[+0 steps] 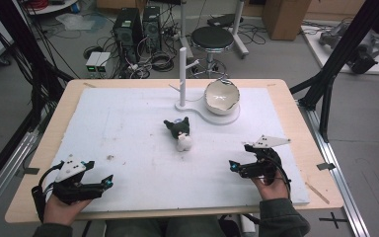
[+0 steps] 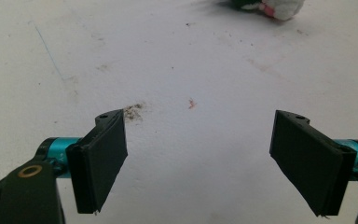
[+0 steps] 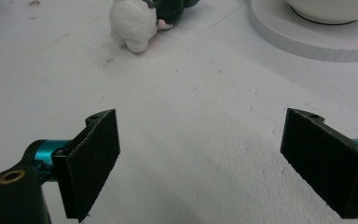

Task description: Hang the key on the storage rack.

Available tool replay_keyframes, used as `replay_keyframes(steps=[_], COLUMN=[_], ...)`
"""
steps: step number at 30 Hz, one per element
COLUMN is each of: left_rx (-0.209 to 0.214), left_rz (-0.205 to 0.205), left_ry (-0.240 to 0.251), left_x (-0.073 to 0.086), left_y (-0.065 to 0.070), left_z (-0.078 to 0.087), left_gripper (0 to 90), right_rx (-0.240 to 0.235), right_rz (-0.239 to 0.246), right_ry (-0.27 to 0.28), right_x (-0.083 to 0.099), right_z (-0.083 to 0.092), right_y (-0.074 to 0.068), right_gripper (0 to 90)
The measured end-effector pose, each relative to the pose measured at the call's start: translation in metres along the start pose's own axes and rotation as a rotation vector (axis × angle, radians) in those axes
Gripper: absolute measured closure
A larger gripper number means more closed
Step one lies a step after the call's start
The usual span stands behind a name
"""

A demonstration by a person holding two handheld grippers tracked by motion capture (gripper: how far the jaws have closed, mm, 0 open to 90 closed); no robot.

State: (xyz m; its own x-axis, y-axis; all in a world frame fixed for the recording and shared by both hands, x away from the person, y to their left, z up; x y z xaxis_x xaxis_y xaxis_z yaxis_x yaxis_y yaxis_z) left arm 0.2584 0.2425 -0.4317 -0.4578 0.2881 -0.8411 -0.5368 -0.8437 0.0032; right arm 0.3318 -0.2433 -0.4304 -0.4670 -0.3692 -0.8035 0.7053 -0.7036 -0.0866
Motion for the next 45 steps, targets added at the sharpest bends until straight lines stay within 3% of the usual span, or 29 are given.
replay_keyframes(steps=[22,35,45], left_rx=[0.007,0.008,0.011], left_rz=[-0.012,-0.012,-0.016], left_ry=[-0.001,0.002,0.004], left_x=[-0.001,-0.002,-0.002], left_y=[0.002,0.002,0.002], left_z=[0.000,-0.001,-0.001], left_gripper=[19.1,19.1,19.1], right_rx=[-0.001,0.021,0.001], right_rz=[-0.014,-0.004,0.008], right_ry=[0.023,0.031,0.021], right_x=[-0.005,-0.030,-0.052], right_z=[0.001,-0.001,-0.012], right_y=[-0.001,-0.004,-0.011], right_gripper=[11.0,11.0,11.0])
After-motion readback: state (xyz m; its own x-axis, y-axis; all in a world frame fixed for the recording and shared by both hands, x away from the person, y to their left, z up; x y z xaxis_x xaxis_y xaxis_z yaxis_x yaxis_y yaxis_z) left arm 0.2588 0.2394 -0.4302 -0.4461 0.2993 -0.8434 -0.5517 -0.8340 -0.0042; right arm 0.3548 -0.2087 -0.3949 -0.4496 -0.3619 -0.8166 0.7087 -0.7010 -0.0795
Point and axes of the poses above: each handheld gripper's, and its own axes: z roughly backward along the jaws, x roughly out of its underside, y roughly to its right, the point moved 4 cm from there along -z, roughly forward along the jaws, and after that the axes turned 1 degree about -y, right-handed, at the moved point
